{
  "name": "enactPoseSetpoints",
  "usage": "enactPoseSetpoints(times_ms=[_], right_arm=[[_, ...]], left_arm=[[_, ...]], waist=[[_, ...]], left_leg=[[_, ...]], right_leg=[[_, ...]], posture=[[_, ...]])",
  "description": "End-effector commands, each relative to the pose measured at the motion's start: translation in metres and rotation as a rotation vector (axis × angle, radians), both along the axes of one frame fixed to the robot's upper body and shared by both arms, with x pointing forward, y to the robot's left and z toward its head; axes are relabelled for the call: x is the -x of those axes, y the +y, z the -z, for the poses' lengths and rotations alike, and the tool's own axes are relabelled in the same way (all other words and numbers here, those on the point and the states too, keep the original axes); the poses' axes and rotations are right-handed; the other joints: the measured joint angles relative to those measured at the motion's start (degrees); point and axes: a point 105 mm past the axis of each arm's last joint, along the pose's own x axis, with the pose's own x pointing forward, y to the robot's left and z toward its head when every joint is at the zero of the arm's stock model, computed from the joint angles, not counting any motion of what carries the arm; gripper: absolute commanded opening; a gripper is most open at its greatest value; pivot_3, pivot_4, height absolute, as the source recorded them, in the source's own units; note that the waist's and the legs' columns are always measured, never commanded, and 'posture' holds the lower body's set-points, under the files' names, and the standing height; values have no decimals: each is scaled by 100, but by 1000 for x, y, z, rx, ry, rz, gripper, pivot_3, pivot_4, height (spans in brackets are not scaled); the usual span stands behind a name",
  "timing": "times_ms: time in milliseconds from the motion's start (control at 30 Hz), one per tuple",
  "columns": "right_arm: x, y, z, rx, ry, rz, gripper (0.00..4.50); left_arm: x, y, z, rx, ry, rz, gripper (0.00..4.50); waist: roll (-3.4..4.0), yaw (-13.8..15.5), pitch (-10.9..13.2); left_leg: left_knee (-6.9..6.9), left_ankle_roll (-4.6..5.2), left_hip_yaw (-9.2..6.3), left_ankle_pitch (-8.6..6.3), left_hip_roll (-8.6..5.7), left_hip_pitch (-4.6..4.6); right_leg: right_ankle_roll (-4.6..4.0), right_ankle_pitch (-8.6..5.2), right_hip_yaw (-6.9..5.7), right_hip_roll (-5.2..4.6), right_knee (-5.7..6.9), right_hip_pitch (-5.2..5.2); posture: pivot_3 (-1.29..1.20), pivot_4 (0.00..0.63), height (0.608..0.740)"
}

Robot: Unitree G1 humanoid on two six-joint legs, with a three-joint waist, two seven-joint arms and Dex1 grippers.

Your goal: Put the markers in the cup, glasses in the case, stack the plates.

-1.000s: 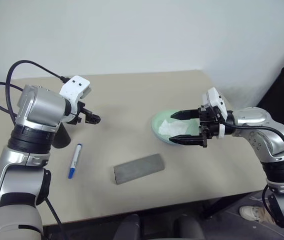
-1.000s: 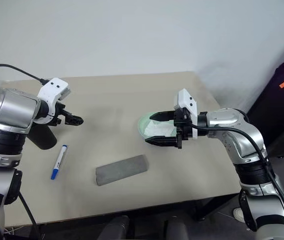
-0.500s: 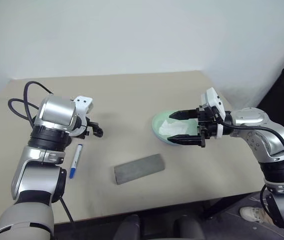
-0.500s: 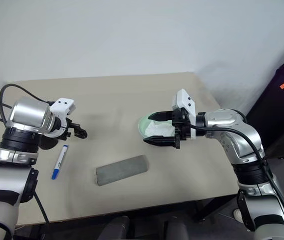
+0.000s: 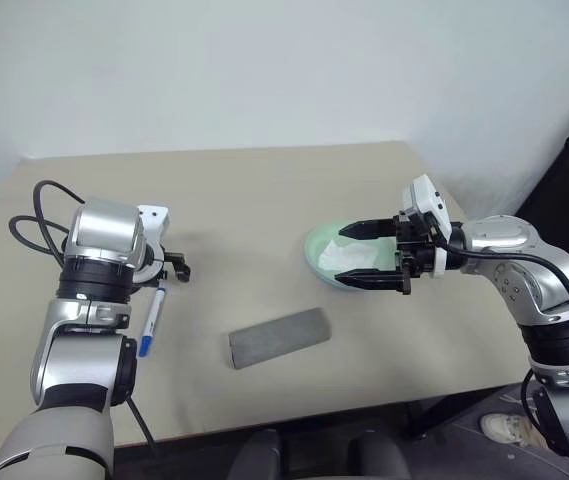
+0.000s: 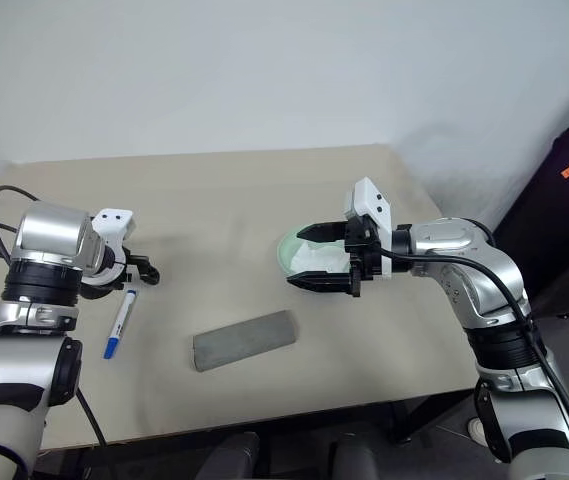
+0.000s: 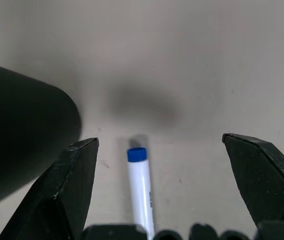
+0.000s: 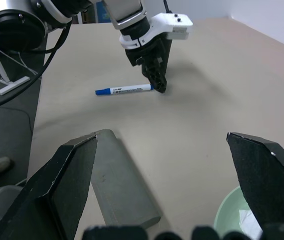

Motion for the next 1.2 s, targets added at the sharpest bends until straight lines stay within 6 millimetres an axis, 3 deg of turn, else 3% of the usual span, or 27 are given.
enactPoseSetpoints(times_ms=[33, 633, 733, 1067, 1200], right_arm=[[1, 0, -11, -8, -48, -3, 4500], [0, 0, -10, -2, -51, 1, 4500], [0, 1, -10, -4, -51, -1, 4500], [0, 0, -11, -2, -52, 3, 4500], [0, 0, -11, -1, -53, 4, 4500]], left_arm=[[1, 0, -2, 0, -9, 3, 4211], [11, 6, 10, -24, 21, 20, 4211], [13, 5, 12, -22, 21, 28, 3642], [16, 3, 15, -24, 30, 51, 181], [17, 2, 15, -35, 31, 68, 181]], waist=[[0, -1, 0], [0, 0, 0], [0, -2, 0], [0, -1, 0], [0, -2, 0]], left_leg=[[0, 0, 0, 0, -1, 0], [-6, -18, -6, -11, -15, 1], [-8, -19, -7, -11, -15, 1], [-9, -18, -8, -10, -17, 1], [-11, -19, -8, -11, -17, 1]], right_leg=[[0, 0, 0, -1, 0, 0], [-1, 0, 0, -12, 0, -2], [0, 0, 0, -12, 0, -4], [-1, 0, 0, -12, -1, -4], [0, 0, 0, -13, -1, -5]], posture=[[0, 0, 704], [0, 0, 704], [0, 0, 704], [0, 0, 704], [0, 0, 704]])
